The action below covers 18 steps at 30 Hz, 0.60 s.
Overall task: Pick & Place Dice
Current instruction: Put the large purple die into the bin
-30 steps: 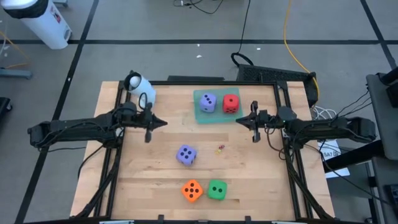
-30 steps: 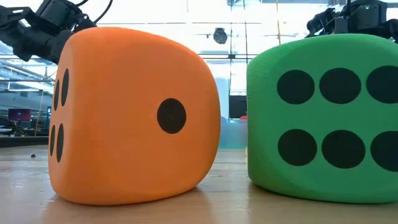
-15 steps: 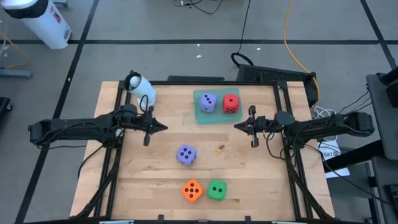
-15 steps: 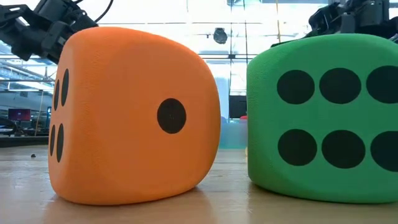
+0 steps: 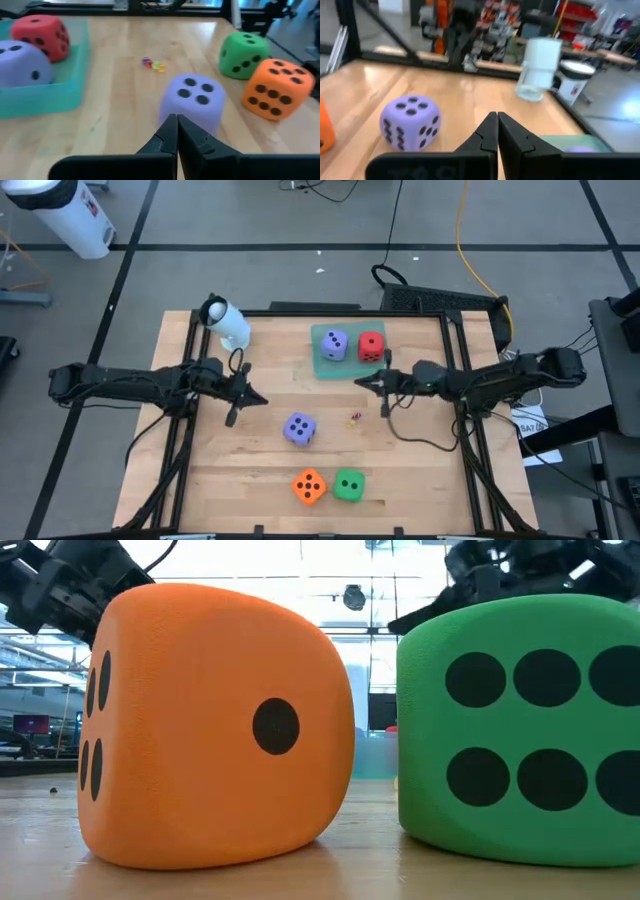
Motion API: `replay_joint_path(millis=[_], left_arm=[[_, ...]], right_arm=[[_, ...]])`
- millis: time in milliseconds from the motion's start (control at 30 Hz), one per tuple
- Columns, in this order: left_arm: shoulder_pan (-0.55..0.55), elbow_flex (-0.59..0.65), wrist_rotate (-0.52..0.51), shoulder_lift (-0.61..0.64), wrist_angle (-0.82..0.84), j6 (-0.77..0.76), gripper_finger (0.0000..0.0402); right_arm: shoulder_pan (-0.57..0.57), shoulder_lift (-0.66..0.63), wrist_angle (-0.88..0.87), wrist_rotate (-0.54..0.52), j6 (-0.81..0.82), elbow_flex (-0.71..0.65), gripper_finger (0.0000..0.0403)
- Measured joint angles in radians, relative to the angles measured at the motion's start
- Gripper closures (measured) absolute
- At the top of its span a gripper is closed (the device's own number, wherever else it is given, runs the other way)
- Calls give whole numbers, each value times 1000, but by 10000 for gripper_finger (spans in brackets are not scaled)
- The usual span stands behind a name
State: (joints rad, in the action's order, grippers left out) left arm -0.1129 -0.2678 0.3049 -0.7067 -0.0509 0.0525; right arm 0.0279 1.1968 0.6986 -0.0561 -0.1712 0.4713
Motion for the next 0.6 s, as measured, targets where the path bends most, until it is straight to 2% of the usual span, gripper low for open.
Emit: replay_joint_path(millis=[100, 333, 600], left_arm=[[50, -15, -1, 0, 21, 1, 398], [157, -54, -115, -58, 84, 52, 399], [204, -110, -119, -207, 46, 6, 399]], right_arm=[[-34, 68, -45, 4, -33, 56, 402], [-86, 208, -261, 7, -75, 236, 402], [-103, 372, -288, 34, -53, 390, 403]])
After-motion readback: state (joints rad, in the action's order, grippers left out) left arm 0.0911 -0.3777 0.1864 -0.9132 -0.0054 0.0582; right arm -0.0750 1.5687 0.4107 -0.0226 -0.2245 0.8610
